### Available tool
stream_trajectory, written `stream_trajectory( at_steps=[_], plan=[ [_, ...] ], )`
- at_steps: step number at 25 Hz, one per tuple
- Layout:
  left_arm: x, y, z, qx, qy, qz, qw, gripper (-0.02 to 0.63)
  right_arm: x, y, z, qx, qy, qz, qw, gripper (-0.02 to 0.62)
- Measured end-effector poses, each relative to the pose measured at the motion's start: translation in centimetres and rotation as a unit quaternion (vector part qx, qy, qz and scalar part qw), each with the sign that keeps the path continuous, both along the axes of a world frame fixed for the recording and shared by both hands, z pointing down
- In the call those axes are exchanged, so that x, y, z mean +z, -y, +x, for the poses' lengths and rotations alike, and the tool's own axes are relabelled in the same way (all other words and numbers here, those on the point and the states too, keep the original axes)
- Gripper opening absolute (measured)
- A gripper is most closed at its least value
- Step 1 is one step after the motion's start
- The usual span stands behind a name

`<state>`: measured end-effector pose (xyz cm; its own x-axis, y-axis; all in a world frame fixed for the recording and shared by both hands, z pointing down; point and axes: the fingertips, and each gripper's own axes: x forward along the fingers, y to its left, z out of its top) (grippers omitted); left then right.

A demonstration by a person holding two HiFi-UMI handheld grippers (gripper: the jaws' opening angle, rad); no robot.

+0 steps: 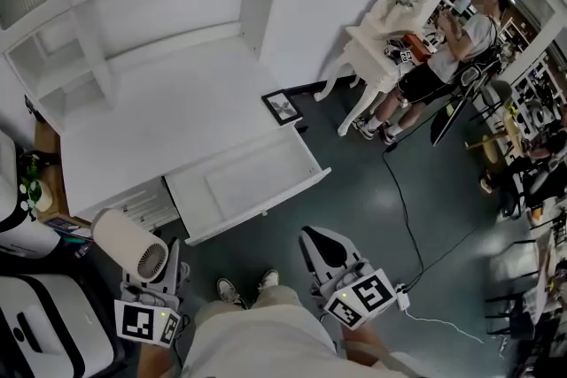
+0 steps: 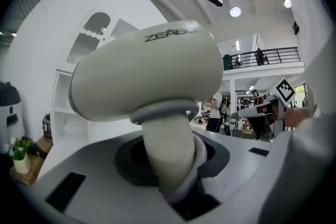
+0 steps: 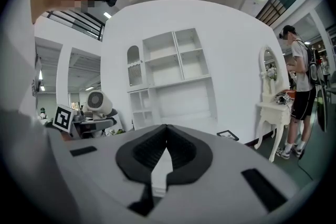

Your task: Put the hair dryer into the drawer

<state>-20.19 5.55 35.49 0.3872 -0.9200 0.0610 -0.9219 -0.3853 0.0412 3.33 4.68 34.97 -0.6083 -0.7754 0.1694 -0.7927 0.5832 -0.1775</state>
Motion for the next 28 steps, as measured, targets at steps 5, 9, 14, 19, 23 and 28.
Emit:
stream_trajectory(
  at_steps=[5, 9, 14, 19, 23, 28],
  plan=[
    [0.6, 2.8, 2.0, 0.022, -0.002, -0.007, 0.9997, 0.135, 0.5, 2.8, 1.4, 0.010, 0.000, -0.004, 1.000, 0.008],
    [0.8, 5.4, 3.7, 0.016, 0.013, -0.005, 0.9998, 0.135, 0.8, 6.2, 2.6, -0.005, 0.013, 0.001, 1.000, 0.008],
    [0.5, 8.9, 5.1, 0.013, 0.037, -0.008, 0.9992, 0.135, 0.6, 11.0, 3.2, -0.025, 0.019, 0.016, 0.999, 0.008],
    [1.9, 12.3, 7.0, 0.013, 0.070, -0.023, 0.9972, 0.135, 1.1, 14.3, 4.6, -0.029, 0.029, 0.011, 0.999, 0.008],
    [5.9, 14.6, 7.9, 0.023, 0.093, -0.058, 0.9937, 0.135, 2.1, 16.1, 4.9, -0.035, 0.024, 0.001, 0.999, 0.008],
    [12.1, 17.2, 9.5, 0.044, 0.124, -0.115, 0.9847, 0.135, 4.1, 17.4, 5.4, -0.038, 0.022, -0.021, 0.999, 0.008]
  ],
)
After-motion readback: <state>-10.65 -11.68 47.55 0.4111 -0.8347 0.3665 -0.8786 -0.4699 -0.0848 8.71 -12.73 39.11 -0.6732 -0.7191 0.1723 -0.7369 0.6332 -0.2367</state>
